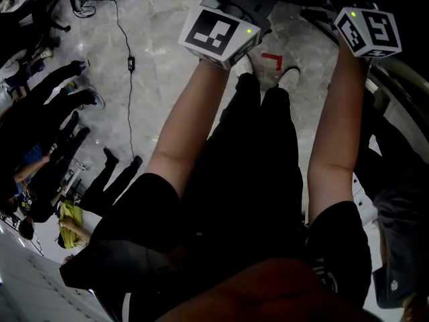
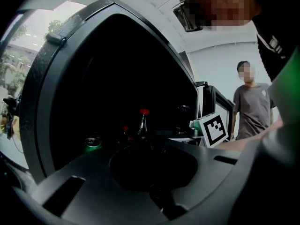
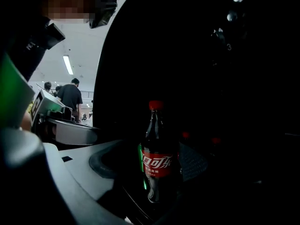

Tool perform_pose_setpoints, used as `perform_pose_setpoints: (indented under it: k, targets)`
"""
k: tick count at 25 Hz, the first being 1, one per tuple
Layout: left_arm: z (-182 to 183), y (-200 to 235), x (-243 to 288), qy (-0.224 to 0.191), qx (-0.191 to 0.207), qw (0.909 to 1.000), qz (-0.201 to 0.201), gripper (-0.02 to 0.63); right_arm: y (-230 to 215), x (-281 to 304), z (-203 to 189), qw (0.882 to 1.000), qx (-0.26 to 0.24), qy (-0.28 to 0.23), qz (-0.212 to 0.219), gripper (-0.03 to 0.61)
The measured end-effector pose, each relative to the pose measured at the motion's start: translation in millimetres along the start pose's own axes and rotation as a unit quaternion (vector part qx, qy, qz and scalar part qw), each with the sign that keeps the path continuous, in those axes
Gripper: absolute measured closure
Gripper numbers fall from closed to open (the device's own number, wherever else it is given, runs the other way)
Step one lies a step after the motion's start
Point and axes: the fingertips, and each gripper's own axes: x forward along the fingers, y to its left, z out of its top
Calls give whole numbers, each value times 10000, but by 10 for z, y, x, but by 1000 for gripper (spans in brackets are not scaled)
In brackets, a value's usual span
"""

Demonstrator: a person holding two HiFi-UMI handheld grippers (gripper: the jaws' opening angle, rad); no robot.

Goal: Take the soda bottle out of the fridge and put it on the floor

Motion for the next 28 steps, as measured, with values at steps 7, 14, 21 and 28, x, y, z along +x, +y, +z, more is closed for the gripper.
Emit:
perform_pose_setpoints:
  k: [7, 14, 21, 28]
  targets:
    - [-191, 45, 5, 91, -172, 9998, 58, 609, -114, 136, -155, 9997, -43, 212, -77, 264]
    - [-173, 47, 18, 55, -190, 9998, 97, 609, -75, 228, -114, 9991, -327, 264, -79, 265]
    - [-132, 73, -3, 8, -218, 9996, 182, 609, -34, 168, -86, 9982, -503, 321, -63, 267]
    - [-134, -63, -132, -100, -196, 9992, 326, 609, 232, -157, 16, 9985, -462, 61, 291, 267]
